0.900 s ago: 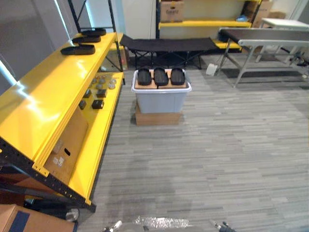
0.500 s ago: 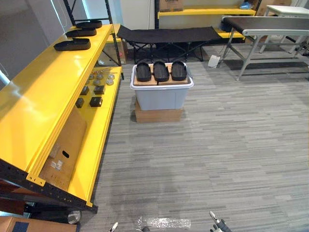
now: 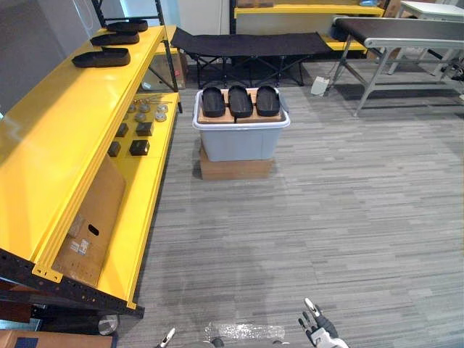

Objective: Walk over and take plastic housings, then place them on the shelf

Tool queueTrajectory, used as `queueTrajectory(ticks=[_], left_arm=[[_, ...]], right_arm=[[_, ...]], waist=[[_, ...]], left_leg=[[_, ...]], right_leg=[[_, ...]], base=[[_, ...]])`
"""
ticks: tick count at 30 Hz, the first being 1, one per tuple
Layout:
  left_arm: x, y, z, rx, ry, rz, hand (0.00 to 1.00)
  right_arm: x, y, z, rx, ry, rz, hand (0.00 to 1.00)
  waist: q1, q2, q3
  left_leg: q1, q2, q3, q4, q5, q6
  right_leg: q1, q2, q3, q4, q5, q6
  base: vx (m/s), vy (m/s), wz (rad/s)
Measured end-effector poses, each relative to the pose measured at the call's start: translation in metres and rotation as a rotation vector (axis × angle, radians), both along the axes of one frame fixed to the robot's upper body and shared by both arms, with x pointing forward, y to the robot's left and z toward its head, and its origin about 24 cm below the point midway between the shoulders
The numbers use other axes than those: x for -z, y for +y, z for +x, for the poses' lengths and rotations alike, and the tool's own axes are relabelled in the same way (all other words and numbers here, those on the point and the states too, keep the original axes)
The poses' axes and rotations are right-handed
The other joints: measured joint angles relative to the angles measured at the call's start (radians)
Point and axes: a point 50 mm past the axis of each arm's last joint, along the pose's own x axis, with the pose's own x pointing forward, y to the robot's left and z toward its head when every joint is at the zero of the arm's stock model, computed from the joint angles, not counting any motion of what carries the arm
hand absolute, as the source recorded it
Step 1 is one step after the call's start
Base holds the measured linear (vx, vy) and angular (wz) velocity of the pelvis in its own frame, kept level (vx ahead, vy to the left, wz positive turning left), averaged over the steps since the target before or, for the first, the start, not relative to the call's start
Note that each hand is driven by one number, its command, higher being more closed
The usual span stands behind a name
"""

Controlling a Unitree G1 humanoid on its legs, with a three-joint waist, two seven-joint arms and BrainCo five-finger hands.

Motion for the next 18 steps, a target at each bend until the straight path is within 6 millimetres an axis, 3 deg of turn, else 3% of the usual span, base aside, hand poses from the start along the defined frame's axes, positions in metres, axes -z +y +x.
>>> queueTrajectory(ticks=[13,15,16,18], left_arm=[[0.001,0.0,-0.004,-0.039,0.01,-0.006,0.0],[0.001,0.0,-0.006,-0.036,0.023,-0.006,0.0],[0.001,0.0,-0.005,-0.026,0.021,-0.002,0.0],[0.001,0.0,-0.004,0.014,0.031,0.013,0.0]], right_arm=[[0.005,0.004,-0.018,-0.07,0.034,0.095,0.0],[0.005,0.001,-0.02,-0.05,0.035,0.088,0.0],[0.005,-0.003,-0.022,-0.032,0.038,0.081,0.0],[0.0,-0.009,-0.006,-0.01,-0.02,0.073,0.0]], waist=[[-0.003,-0.012,0.0],[-0.009,-0.011,0.0],[-0.006,-0.013,0.002],[-0.003,-0.003,0.012]], left_leg=[[-0.005,-0.016,-0.026,0.0,-0.007,0.01],[-0.017,-0.026,-0.051,0.001,-0.022,0.019],[-0.02,-0.03,-0.056,0.001,-0.035,0.039],[-0.005,-0.019,-0.056,0.009,-0.031,0.064]], right_leg=[[0.017,-0.012,-0.041,-0.026,0.009,0.009],[-0.014,-0.038,-0.07,0.066,-0.047,0.023],[-0.074,-0.069,-0.069,0.212,-0.097,0.03],[-0.221,-0.106,-0.042,0.504,-0.118,0.032]], base=[[-0.01,0.017,0.05],[0.06,0.028,0.46],[0.08,0.067,0.23],[0.14,0.074,0.08]])
